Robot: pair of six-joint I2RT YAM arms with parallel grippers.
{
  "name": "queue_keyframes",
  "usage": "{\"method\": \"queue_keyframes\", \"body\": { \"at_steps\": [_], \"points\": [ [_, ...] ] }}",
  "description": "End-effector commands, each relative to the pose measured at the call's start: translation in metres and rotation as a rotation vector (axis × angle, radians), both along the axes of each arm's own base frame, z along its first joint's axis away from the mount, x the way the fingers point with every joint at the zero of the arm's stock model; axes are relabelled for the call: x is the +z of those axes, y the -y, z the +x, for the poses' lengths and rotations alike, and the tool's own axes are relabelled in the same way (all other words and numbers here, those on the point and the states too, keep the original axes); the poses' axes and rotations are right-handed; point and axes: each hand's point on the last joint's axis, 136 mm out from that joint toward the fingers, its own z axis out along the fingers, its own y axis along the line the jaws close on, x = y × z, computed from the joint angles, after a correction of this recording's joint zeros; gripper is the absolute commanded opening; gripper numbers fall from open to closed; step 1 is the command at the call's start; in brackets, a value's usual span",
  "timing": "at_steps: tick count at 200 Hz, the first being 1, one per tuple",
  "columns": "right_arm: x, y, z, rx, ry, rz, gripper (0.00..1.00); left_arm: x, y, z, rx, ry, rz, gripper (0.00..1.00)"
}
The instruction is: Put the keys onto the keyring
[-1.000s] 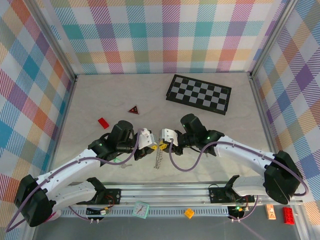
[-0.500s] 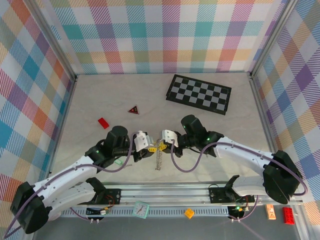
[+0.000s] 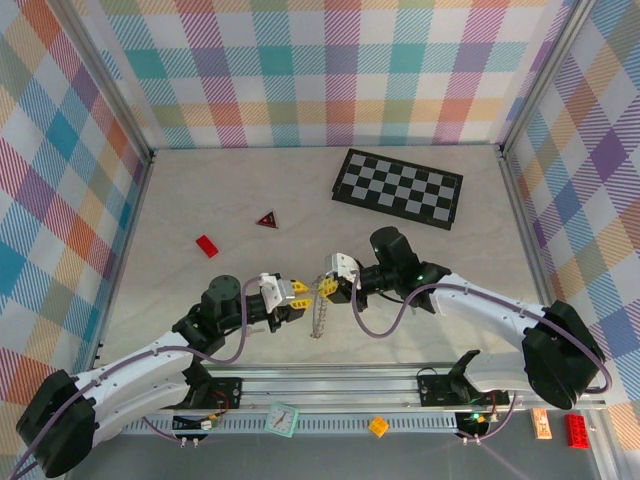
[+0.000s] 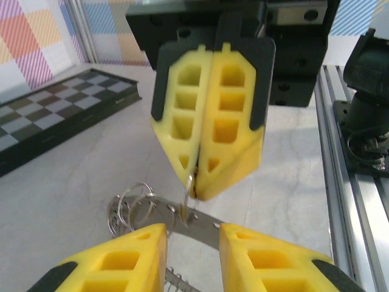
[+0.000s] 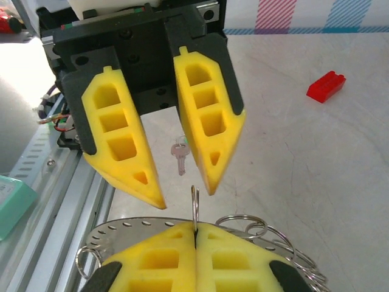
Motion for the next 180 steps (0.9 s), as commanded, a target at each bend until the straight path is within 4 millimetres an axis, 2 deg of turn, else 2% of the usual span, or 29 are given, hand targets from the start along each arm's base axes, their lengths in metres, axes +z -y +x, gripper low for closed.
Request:
{"method": "queue_keyframes", "body": {
  "at_steps": [1, 55, 118, 136, 157, 180],
  "points": [
    [0.01, -0.004, -0.008, 0.056, -0.021, 0.052, 0.0, 0.013, 0.005, -0.003, -0.028, 0.04, -0.064, 0.26],
    [0.015, -0.007, -0.01, 0.077, -0.035, 0.07, 0.0, 0.008, 0.012, -0.004, -0.066, 0.017, -0.061, 0.14],
    [0.016, -0.011, -0.01, 0.09, -0.063, 0.084, 0.0, 0.013, 0.016, -0.002, -0.08, 0.02, -0.066, 0.0],
    [0.014, -0.01, -0.006, 0.061, -0.05, 0.073, 0.0, 0.012, 0.016, 0.0, -0.072, 0.021, -0.059, 0.0],
    [0.006, -0.002, 0.008, -0.054, -0.005, 0.033, 0.24, 0.012, 0.012, 0.005, -0.03, 0.017, -0.037, 0.0],
    [-0.006, 0.019, 0.035, -0.28, 0.033, -0.054, 0.29, 0.012, 0.007, 0.011, 0.015, 0.019, -0.004, 0.0]
  ]
}}
